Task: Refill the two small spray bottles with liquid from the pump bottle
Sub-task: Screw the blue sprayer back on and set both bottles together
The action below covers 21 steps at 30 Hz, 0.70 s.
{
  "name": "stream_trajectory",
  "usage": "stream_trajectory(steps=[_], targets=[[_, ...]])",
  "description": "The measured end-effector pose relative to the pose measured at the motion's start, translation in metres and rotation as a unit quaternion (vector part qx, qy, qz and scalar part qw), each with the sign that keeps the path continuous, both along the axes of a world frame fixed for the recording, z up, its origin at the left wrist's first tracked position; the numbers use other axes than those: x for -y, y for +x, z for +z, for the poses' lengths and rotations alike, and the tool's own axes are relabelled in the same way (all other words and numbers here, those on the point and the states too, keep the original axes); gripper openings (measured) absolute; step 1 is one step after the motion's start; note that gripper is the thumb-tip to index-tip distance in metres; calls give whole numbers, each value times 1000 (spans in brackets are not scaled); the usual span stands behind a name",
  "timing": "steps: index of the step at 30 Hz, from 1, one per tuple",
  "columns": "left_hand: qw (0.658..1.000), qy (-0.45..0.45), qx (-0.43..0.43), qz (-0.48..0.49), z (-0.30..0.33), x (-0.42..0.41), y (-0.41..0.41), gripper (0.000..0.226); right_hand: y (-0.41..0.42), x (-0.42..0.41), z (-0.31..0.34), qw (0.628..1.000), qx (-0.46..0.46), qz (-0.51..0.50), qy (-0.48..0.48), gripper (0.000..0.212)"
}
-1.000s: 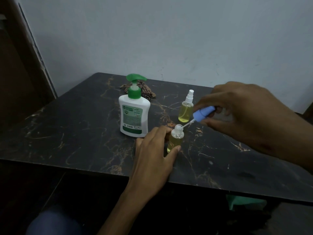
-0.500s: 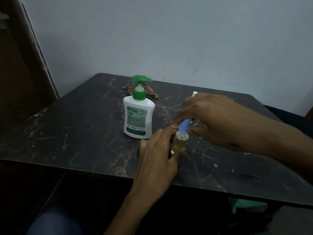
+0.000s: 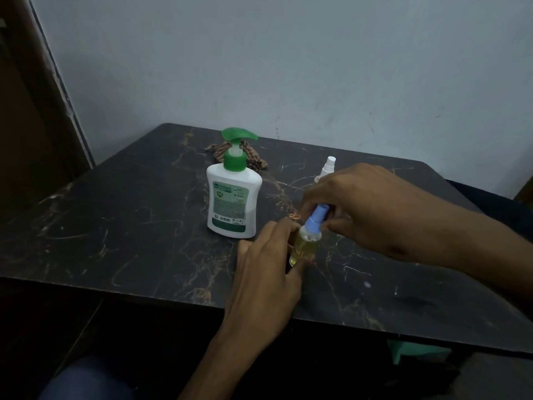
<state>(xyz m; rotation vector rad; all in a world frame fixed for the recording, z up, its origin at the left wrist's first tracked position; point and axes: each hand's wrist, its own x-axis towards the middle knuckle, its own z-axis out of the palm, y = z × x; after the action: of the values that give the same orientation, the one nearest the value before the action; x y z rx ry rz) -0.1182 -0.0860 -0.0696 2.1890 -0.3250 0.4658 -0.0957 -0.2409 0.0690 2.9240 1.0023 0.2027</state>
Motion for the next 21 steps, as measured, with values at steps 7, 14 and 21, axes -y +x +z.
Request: stream_trajectory(steps=[7, 14, 21], targets=[[1000, -16, -1, -13, -1, -1, 1, 27, 5, -3, -2, 999, 18, -12, -24, 18], [1000, -15, 6, -12, -2, -1, 1, 49, 7, -4, -7, 995, 89, -35, -42, 48], [1000, -6, 18, -9, -3, -1, 3, 31, 8, 4, 5, 999, 13, 31, 1, 19]])
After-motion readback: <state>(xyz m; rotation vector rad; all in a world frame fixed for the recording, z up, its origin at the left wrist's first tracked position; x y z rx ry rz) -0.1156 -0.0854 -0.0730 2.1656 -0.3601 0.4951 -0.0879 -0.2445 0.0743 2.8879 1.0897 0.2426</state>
